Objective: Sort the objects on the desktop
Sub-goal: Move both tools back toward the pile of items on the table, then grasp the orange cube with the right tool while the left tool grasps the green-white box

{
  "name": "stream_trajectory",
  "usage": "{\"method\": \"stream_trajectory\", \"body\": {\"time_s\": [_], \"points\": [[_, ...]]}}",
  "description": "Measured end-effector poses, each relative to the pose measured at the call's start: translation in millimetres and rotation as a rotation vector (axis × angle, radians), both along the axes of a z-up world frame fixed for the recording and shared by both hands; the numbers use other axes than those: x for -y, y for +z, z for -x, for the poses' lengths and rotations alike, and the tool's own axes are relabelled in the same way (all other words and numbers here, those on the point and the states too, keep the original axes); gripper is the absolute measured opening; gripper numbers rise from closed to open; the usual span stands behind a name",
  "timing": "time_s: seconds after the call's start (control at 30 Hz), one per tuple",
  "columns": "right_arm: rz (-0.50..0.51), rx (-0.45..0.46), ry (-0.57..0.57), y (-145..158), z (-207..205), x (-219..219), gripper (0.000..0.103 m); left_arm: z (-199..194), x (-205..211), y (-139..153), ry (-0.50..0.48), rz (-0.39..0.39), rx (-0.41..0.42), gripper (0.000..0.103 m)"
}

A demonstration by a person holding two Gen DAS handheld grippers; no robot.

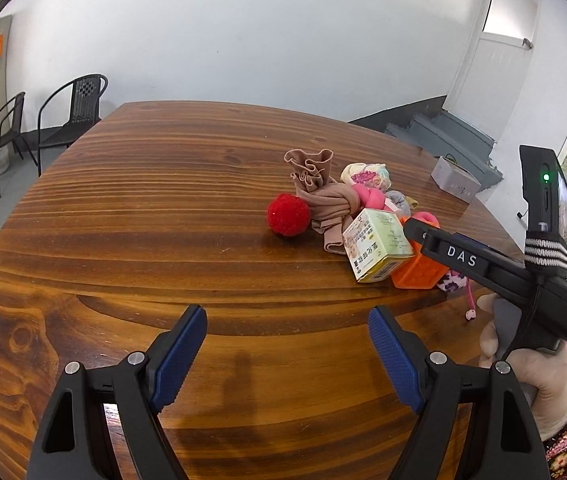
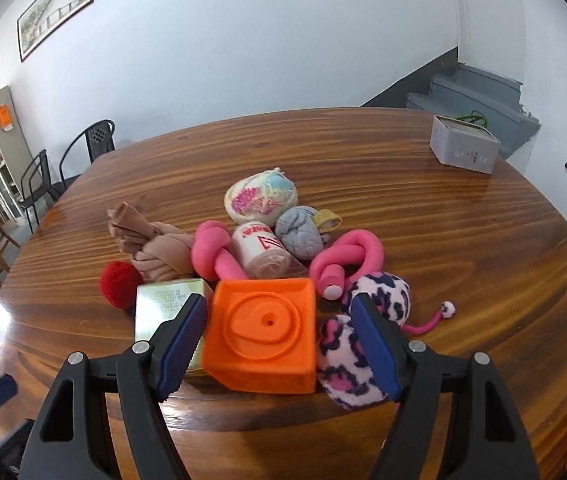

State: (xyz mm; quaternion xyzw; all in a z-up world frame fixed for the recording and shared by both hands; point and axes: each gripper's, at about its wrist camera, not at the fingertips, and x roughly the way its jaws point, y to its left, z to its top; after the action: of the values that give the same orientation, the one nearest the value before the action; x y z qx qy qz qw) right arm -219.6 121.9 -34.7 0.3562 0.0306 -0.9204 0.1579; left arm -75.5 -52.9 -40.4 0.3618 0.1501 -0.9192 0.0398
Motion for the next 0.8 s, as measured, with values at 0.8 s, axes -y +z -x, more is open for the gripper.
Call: {"method": "stream_trajectory", "body": {"time_s": [0.8], "points": [[-0.081,-0.044,0.073,-3.7,-14.4,-13.5,0.077,0.5,-1.2,3.4,-0.011,0.011,-0.021,0.085]]}}
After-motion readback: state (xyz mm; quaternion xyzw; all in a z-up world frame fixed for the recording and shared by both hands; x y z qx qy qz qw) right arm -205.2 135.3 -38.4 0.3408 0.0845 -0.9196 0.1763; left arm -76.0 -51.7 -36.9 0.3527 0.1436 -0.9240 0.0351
